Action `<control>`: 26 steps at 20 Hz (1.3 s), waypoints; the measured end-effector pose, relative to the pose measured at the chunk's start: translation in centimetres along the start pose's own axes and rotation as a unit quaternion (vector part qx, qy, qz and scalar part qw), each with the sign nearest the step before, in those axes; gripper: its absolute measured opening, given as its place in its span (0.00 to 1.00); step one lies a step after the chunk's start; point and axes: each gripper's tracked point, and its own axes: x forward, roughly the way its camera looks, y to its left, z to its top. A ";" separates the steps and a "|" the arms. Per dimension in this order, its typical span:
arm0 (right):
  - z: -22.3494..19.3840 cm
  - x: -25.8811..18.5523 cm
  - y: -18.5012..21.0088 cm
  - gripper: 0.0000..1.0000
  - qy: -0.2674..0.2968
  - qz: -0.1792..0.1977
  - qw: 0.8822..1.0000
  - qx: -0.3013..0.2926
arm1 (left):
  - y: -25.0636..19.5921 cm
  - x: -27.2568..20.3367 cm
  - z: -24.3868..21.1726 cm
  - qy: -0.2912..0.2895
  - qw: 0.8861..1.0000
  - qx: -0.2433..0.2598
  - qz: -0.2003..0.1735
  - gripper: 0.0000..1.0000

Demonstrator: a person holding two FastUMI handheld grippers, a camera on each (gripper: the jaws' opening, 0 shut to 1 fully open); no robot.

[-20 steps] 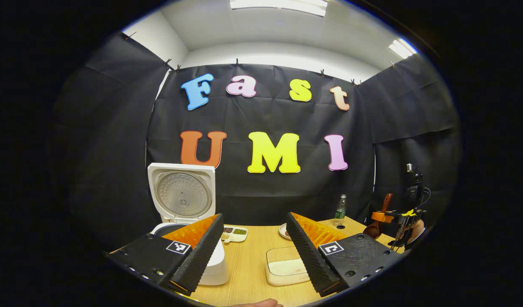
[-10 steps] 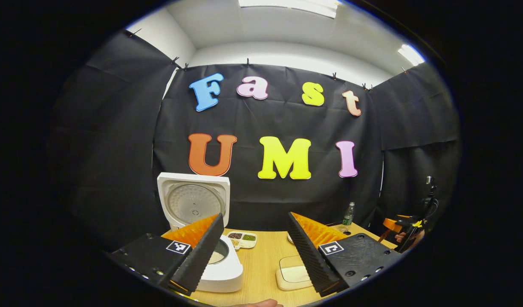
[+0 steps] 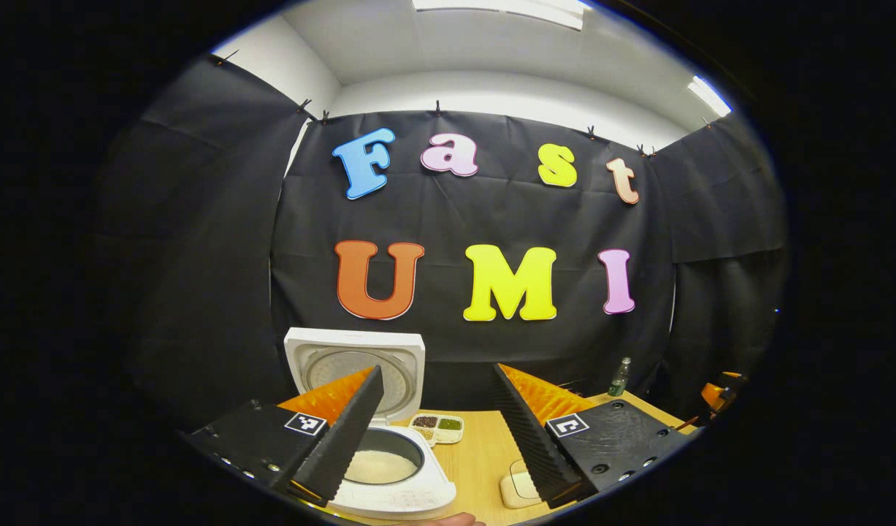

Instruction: Close the left gripper, press the button to open the rice cooker; take a wooden spoon from the chopstick holder with the right hand, scoop a spoonful of rice and pour it into the rice cooker, then put the wooden spoon back into the chopstick holder.

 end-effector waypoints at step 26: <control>-3.9 -4.5 2.7 0.96 0.015 0.041 0.999 -0.010 | 14.1 22.9 -4.6 0.067 0.984 0.034 0.162 0.96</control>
